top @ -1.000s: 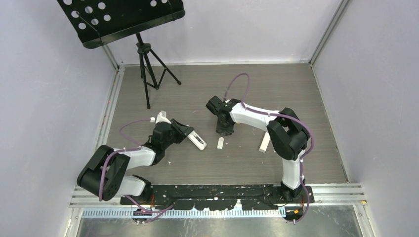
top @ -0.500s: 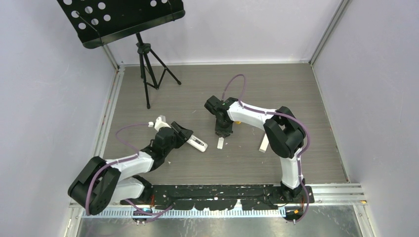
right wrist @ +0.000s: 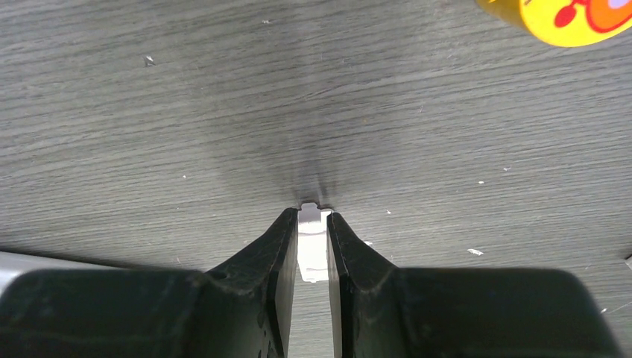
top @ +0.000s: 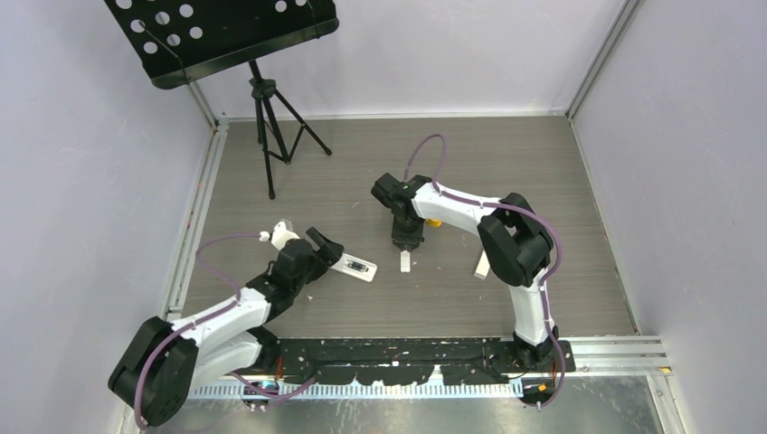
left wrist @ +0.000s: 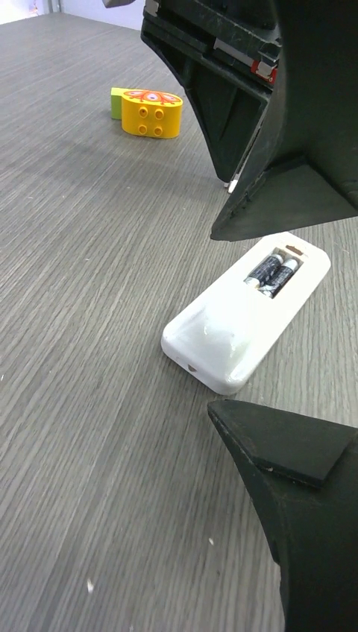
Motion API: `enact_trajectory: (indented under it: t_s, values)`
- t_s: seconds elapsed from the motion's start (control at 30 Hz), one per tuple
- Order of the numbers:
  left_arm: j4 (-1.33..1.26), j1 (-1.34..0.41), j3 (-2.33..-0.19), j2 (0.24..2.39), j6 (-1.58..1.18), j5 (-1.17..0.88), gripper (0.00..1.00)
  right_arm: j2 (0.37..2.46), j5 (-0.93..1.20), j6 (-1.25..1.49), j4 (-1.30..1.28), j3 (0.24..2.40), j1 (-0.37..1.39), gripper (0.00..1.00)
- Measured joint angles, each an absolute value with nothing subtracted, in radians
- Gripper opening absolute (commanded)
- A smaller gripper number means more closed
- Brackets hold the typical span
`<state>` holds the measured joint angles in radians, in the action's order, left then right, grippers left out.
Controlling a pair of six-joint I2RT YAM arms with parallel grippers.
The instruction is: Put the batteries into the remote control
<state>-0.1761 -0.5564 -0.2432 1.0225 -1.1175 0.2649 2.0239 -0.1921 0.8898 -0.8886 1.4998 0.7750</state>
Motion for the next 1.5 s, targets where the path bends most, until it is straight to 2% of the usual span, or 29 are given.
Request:
enact_trajectory:
  t_s: [0.2,0.47,0.67,0.83,1.17,1.5]
  values:
    - [-0.069,-0.556,-0.243,0.915,-1.110,0.290,0.87,2.036,-0.187,0.879,-0.900,1.515,0.775,0.29]
    - [-0.016,-0.556,-0.244,0.848,-1.086,0.295,0.90,2.057,-0.159,0.857,-0.918,1.532,0.765,0.29]
    - [0.000,-0.556,-0.247,0.832,-1.065,0.296,0.90,2.075,-0.143,0.840,-0.929,1.551,0.761,0.16]
    - [0.025,-0.556,-0.260,0.797,-1.055,0.297,0.90,2.076,-0.144,0.841,-0.935,1.555,0.759,0.01]
    - [0.028,-0.556,-0.266,0.748,-1.000,0.265,0.90,2.040,-0.151,0.860,-0.878,1.502,0.759,0.00]
    - [-0.185,-0.556,-0.299,0.890,-0.932,0.013,0.90,1.858,-0.130,0.878,-0.715,1.362,0.759,0.00]
